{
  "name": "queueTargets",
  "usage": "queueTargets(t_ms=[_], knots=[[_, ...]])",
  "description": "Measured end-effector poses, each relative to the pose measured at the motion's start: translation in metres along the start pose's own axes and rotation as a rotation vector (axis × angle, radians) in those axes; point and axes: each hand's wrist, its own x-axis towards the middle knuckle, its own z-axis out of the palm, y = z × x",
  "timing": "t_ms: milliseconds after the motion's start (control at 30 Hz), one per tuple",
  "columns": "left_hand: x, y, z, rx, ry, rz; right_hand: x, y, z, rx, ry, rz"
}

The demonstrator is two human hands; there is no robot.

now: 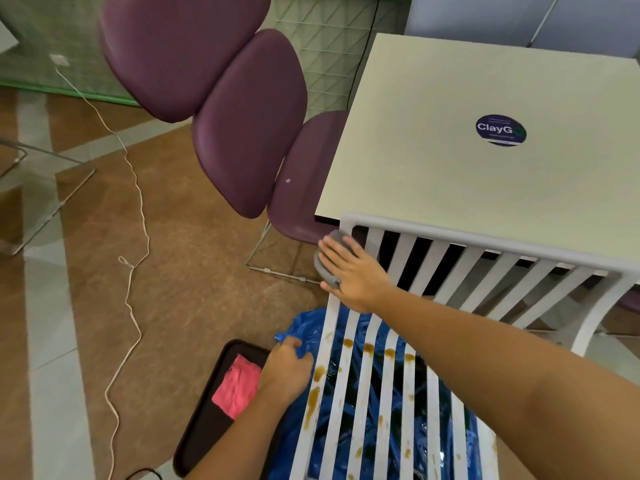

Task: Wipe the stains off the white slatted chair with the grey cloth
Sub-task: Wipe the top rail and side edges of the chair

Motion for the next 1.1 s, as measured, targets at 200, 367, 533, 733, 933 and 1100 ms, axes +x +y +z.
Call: queueTargets(t_ms=[200,367,533,733,933,1100], knots=[[-0.016,-0.032,-0.001,0.018,0.002,-0.047,-0.062,-0.047,0.046,0.192,-0.225,-0.22],[-0.035,-0.046,0.003,0.077,-0.105,-0.129,-0.028,-0.003,0.026,0.095,-0.128,-0.124],[-0.05,-0.057,0.006,0.15,-0.221,-0.162,-0.017,-0.011,0.01,0.134,-0.083,0.024],[-0.065,-0.078,0.013,0.123,-0.297,-0.15,-0.089,-0.088,0.055,0.419,-0.353,-0.093],[-0.078,-0.101,0.021,-0.012,-0.463,-0.09,-0.099,-0.085,0.055,0.413,-0.428,-0.173],[-0.083,-0.104,0.029,0.025,-0.415,-0.044,-0.066,-0.051,0.044,0.297,-0.316,-0.017]])
